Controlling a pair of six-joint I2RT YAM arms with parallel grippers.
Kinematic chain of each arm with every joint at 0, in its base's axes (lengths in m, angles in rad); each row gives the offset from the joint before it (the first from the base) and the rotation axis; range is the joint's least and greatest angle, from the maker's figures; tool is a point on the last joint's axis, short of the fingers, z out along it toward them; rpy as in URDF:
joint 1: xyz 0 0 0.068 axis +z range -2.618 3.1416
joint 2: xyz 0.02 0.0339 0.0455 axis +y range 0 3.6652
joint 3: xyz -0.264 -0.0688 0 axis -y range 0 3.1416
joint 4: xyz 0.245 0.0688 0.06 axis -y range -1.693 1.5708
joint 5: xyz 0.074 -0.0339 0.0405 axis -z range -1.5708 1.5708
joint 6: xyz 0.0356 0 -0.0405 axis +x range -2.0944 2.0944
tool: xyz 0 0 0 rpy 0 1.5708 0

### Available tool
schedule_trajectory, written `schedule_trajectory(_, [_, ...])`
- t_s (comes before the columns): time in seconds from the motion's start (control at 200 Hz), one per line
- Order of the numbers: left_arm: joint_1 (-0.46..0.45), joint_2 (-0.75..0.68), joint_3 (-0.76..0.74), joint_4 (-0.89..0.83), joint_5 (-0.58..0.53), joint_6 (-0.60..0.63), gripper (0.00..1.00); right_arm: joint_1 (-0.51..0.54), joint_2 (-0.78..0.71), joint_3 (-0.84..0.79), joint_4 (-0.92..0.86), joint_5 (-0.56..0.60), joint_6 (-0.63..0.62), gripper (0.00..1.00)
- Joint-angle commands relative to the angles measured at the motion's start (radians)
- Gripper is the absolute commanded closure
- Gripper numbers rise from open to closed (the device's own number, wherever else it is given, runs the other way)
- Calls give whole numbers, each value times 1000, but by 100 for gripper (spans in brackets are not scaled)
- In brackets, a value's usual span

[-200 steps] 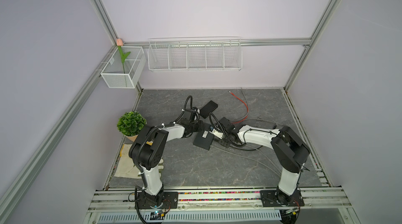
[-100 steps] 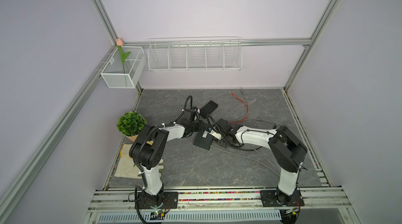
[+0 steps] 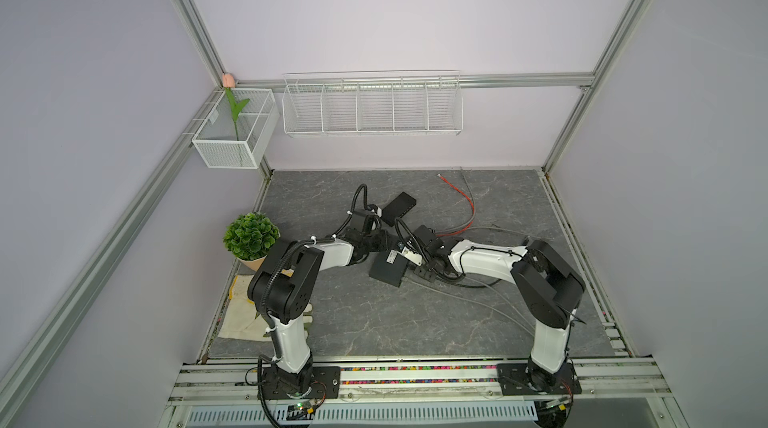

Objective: Insert the plug into the switch port

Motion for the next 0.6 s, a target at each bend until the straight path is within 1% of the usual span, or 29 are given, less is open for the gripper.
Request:
schedule_trajectory(0.0, [-54, 22, -65, -26, 65, -27, 72, 11, -17, 20, 153, -123, 14, 94])
schedule_trajectory(0.19, [-63, 16, -116, 27, 62, -53, 72, 4, -23, 22, 178, -162, 25, 93])
schedule_trajectory(0.595, [-86, 18, -140, 54, 54, -66, 73, -8, -33, 25, 236, -208, 43, 94])
